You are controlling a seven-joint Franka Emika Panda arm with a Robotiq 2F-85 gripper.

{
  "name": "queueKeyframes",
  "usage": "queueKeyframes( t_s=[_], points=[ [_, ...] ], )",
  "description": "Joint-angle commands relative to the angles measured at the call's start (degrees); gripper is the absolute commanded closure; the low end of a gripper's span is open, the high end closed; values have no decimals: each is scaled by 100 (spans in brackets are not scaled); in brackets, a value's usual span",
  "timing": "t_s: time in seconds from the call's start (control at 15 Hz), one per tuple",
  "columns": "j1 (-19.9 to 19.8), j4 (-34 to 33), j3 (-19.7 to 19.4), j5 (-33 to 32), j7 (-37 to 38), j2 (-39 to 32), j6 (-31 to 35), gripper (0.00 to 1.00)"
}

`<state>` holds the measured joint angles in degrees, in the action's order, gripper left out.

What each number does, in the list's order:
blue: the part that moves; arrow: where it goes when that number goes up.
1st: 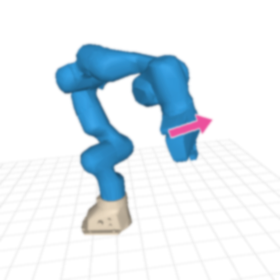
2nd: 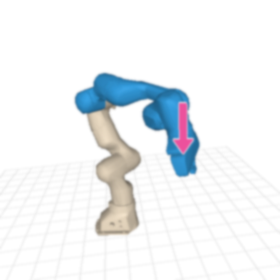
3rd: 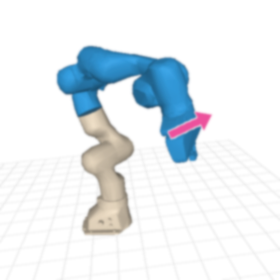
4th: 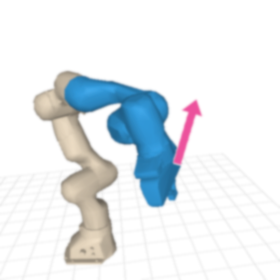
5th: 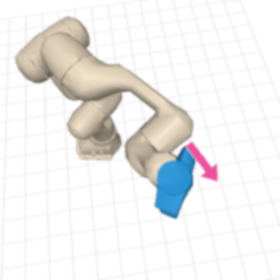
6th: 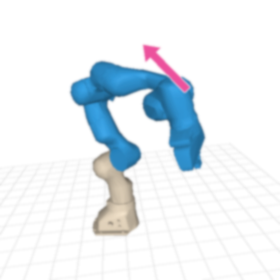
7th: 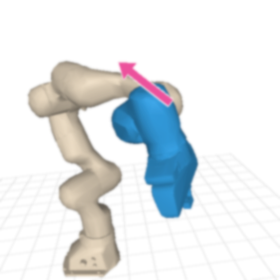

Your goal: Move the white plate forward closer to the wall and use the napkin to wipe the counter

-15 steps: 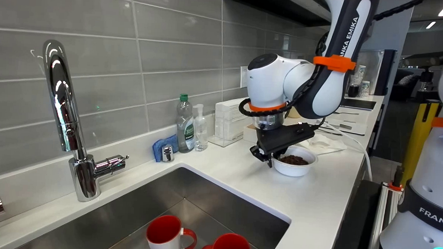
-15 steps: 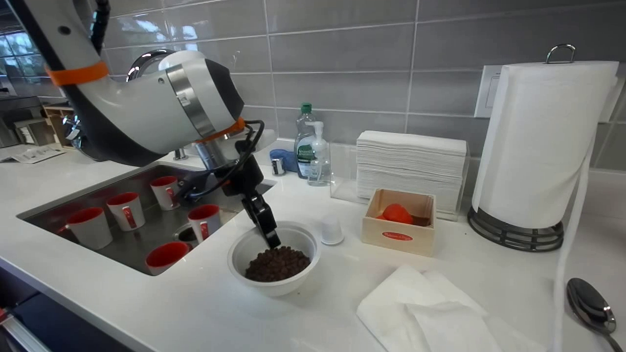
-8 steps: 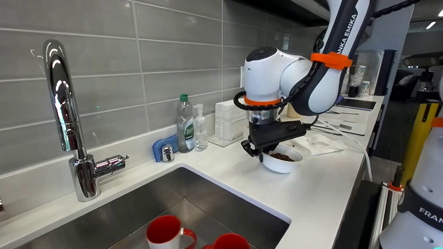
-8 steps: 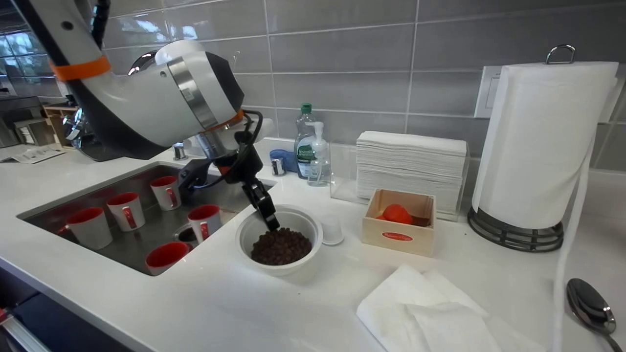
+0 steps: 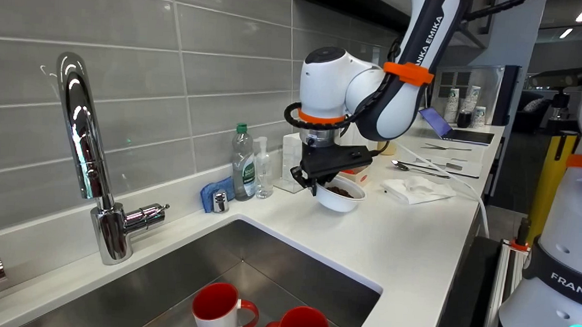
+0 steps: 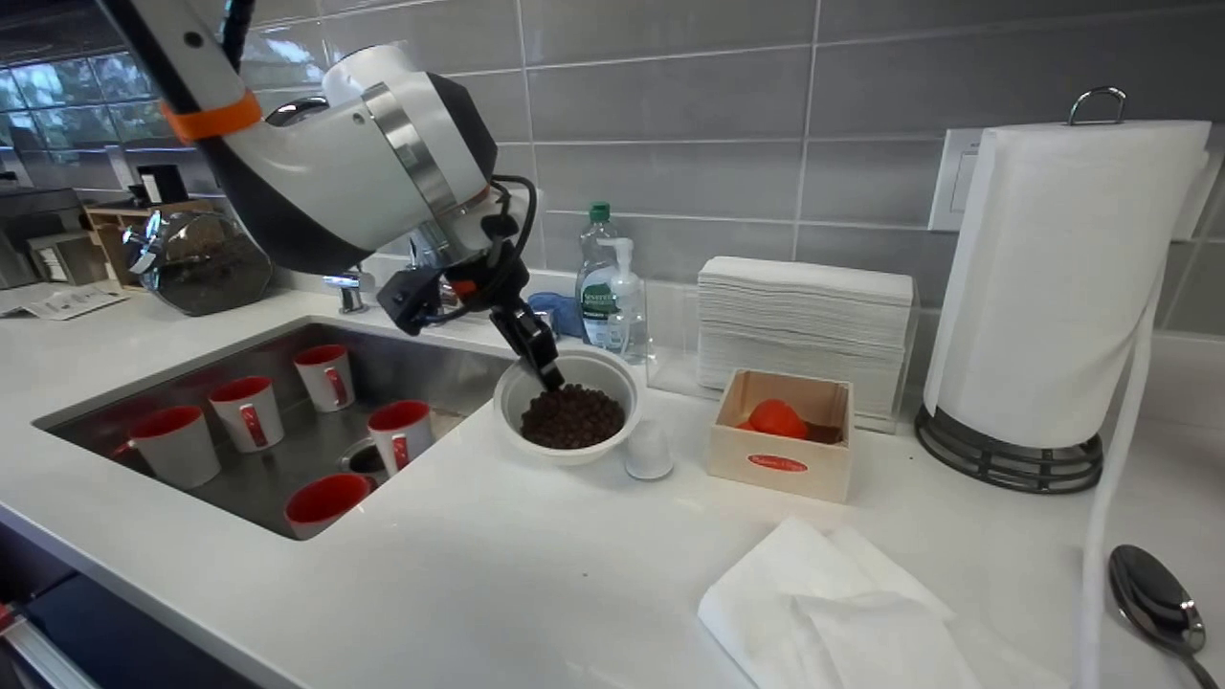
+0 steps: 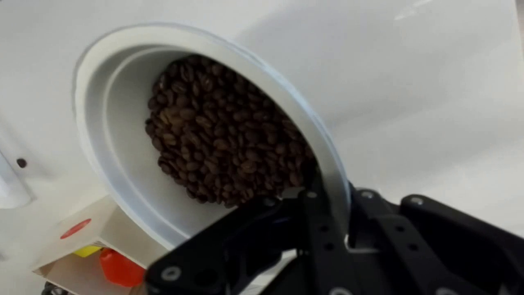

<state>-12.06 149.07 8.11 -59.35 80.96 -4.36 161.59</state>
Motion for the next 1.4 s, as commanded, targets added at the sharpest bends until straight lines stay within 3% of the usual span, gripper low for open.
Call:
queueKeyframes(
  t_s=[0.0,0.2,0.27,0.33,0.67,0.73,0.93,1.33],
  points=[
    [93,-792,196,600,-639,-428,-164,100],
    [132,-1290,419,1122,-1141,-687,-363,100],
    [141,-1421,509,1312,-1315,-757,-448,75],
    [159,-1531,596,1443,-1440,-810,-565,74],
    [155,-1917,887,1818,-1897,-971,-1176,32],
    [824,-1935,235,2099,-2128,-923,-1191,24],
    [1203,-2028,-121,2394,-2419,-932,-1417,1],
    [1698,-2179,-526,2867,-2858,-915,-1997,0]
  ],
)
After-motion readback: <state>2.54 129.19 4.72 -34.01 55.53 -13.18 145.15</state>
